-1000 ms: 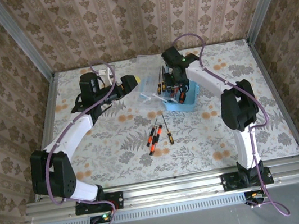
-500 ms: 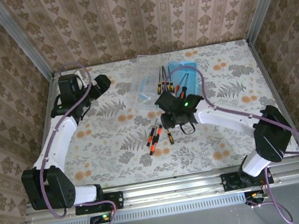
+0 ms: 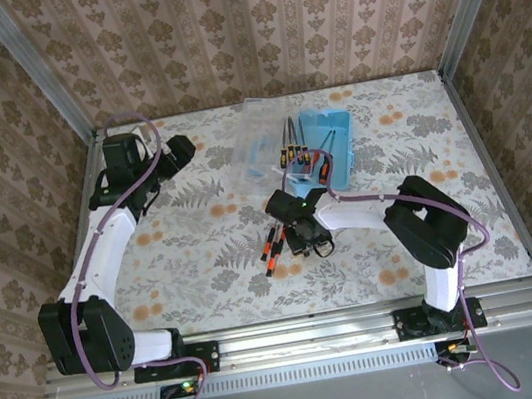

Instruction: Pack the tool kit

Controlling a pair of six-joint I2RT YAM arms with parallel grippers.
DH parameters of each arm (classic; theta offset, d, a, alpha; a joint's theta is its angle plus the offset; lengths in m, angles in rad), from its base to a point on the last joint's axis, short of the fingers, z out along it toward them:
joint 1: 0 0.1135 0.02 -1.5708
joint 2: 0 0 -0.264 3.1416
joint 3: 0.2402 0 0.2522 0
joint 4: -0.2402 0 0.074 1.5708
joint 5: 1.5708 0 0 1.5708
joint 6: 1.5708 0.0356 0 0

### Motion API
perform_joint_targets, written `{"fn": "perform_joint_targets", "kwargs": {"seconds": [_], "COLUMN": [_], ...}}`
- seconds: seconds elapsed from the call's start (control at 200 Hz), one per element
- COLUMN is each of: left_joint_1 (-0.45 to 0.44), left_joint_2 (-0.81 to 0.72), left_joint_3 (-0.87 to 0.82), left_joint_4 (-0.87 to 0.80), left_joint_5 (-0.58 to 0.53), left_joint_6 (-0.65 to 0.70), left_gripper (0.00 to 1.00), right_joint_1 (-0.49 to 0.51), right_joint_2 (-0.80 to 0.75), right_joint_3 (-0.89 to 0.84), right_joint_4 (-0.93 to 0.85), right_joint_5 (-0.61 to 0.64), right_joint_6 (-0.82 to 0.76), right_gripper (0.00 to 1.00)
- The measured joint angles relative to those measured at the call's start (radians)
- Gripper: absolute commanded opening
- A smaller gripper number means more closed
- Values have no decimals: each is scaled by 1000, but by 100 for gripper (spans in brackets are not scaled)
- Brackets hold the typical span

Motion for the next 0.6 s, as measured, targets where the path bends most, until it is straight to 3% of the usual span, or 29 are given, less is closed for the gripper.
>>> {"fn": "perform_joint_targets", "kwargs": {"seconds": [0.17,0.395,0.6], "left_joint_1": [-1,-9,-87], "left_joint_2": [0,0,0], "left_joint_3": [0,0,0], "left_joint_4": [-5,-7,-15], "left_joint_5": [0,2,3], "left_joint_6": [0,0,6], "left_gripper": [100,100,100], "right_joint_1": [0,0,0], "right_joint_2": [7,-56,-217], "right_joint_3": [6,-52,-116], "right_joint_4": [-2,21,23], "right_joint_5": [38,70,99], "right_joint_6": [25,34,34], "right_gripper": [23,22,22]}}
